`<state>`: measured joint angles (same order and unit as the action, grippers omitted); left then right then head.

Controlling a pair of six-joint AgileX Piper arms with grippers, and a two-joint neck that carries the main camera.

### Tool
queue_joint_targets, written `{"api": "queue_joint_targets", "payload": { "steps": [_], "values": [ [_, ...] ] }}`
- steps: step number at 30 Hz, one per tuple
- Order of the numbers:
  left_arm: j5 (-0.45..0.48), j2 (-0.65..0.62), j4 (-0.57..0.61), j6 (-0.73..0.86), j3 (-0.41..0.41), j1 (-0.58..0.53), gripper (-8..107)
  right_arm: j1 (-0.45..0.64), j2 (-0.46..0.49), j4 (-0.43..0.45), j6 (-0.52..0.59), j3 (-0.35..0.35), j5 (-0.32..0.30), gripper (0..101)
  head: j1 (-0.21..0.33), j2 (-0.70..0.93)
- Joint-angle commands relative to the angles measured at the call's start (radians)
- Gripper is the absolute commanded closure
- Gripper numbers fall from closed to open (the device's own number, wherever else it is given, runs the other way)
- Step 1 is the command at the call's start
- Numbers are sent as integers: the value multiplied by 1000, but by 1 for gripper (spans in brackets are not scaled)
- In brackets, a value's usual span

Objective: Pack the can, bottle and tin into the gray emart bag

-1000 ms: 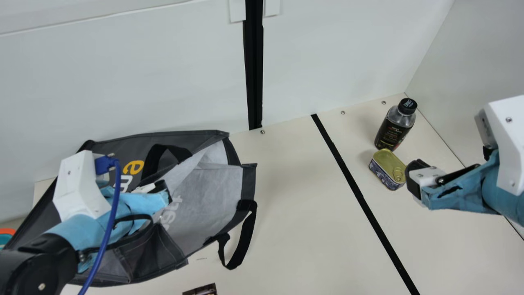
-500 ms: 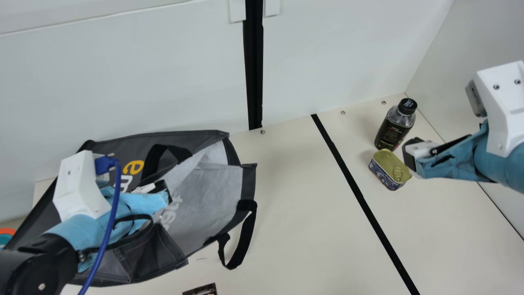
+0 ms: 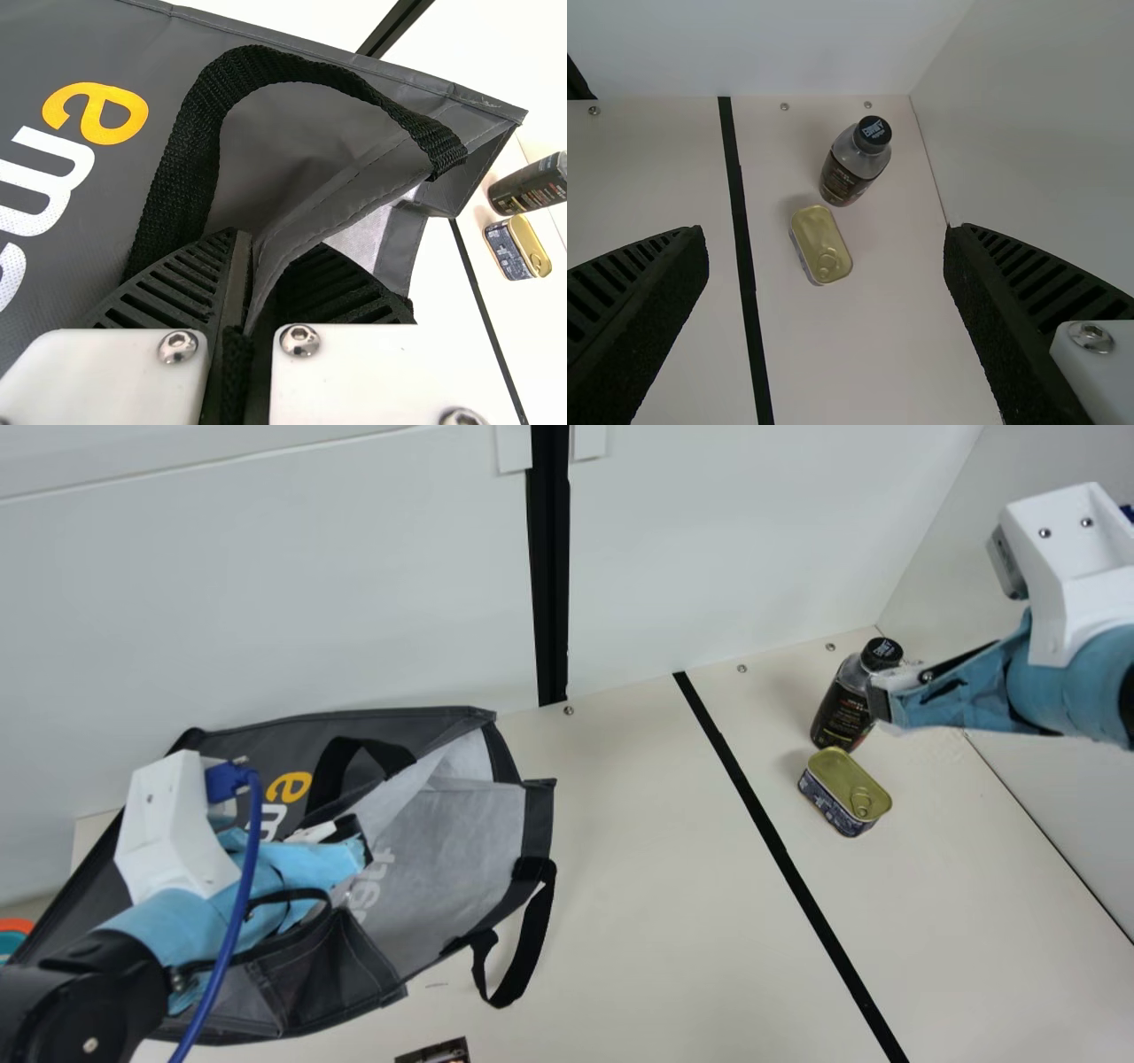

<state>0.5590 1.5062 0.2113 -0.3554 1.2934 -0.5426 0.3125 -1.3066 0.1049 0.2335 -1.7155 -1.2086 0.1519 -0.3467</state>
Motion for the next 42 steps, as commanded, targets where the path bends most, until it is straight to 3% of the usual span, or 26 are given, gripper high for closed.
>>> {"api": "queue_joint_targets", "payload": {
  "steps": [1, 21, 42],
  "values": [
    [0, 0, 0, 0, 0, 0, 89, 9, -30, -9, 8, -17, 7, 10, 23, -2],
    [0, 0, 0, 0, 0, 0, 89, 82, -266, -64, 85, -182, 34, 10, 23, -2],
    [0, 0, 0, 0, 0, 0, 89, 125, -495, -99, 111, -363, 8, 10, 23, -2]
  ]
}}
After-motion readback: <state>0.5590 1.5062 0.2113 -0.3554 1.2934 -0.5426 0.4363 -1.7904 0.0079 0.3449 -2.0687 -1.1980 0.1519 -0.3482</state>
